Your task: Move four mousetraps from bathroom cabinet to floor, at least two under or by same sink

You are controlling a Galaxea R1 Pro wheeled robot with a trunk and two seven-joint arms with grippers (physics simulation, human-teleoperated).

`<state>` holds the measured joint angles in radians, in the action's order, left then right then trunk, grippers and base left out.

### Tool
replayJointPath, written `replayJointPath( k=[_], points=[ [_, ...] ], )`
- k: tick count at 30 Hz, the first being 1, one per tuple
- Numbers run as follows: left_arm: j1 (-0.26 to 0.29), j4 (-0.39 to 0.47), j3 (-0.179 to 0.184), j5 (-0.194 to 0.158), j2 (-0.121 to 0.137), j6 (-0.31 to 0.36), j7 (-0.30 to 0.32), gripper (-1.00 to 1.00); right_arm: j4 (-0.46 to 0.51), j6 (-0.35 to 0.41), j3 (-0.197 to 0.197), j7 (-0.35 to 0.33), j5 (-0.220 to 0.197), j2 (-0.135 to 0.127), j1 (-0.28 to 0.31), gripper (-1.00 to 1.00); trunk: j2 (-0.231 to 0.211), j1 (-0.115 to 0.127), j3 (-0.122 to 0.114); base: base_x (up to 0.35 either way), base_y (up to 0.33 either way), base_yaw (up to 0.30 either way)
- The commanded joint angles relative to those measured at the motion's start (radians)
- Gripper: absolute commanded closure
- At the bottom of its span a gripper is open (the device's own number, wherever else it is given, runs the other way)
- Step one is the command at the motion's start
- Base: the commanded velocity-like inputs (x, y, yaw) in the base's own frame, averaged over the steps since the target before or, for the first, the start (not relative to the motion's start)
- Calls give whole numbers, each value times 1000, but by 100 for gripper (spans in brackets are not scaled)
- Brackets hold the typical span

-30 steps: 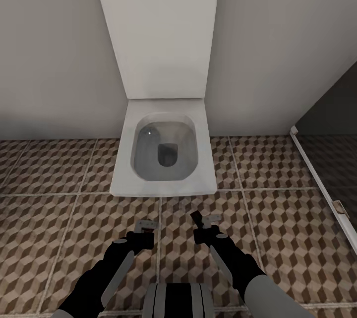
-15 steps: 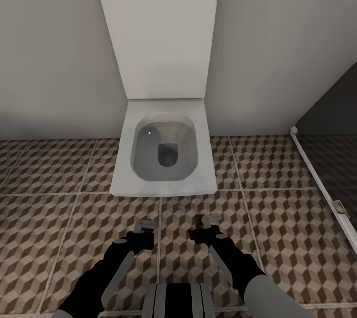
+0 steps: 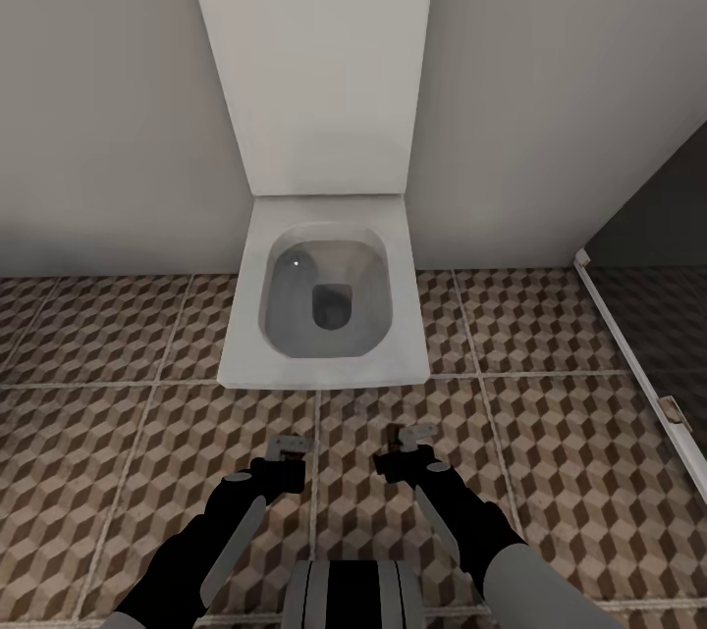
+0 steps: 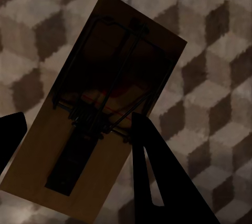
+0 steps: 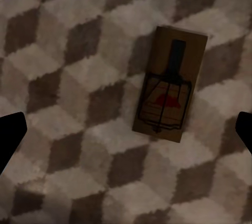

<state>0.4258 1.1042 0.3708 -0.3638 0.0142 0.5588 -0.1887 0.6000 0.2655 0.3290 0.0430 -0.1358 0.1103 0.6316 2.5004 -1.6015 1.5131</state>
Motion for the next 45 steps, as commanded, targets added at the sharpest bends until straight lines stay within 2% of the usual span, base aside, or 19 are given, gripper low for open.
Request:
replayJointPath(
  k=[1, 15, 31, 34, 39, 45],
  points=[
    [1, 1, 3, -10, 1, 3, -9, 100, 1, 4, 4, 5, -10, -1, 0, -100, 0, 0, 1, 0, 0, 0],
    [1, 0, 3, -10, 1, 3, -8, 100, 3, 3, 6, 5, -11, 0, 0, -100, 0, 0, 1, 0, 0, 0],
    [1, -5, 3, -10, 1, -2, -6, 100, 3, -63, 11, 3, -11, 0, 0, -100, 0, 0, 1, 0, 0, 0],
    [1, -5, 2, -10, 2, -23, -5, 100, 3, -83, 12, 3, -11, 0, 0, -100, 0, 0, 1, 0, 0, 0],
    [1, -27, -2, -9, 2, -102, -5, 100, 3, -109, 13, 3, -11, 0, 0, -100, 0, 0, 1, 0, 0, 0],
    [1, -81, -6, -7, 2, -120, -5, 100, 3, -112, 14, 3, 10, 0, 0, -100, 0, 0, 1, 0, 0, 0]
  ],
)
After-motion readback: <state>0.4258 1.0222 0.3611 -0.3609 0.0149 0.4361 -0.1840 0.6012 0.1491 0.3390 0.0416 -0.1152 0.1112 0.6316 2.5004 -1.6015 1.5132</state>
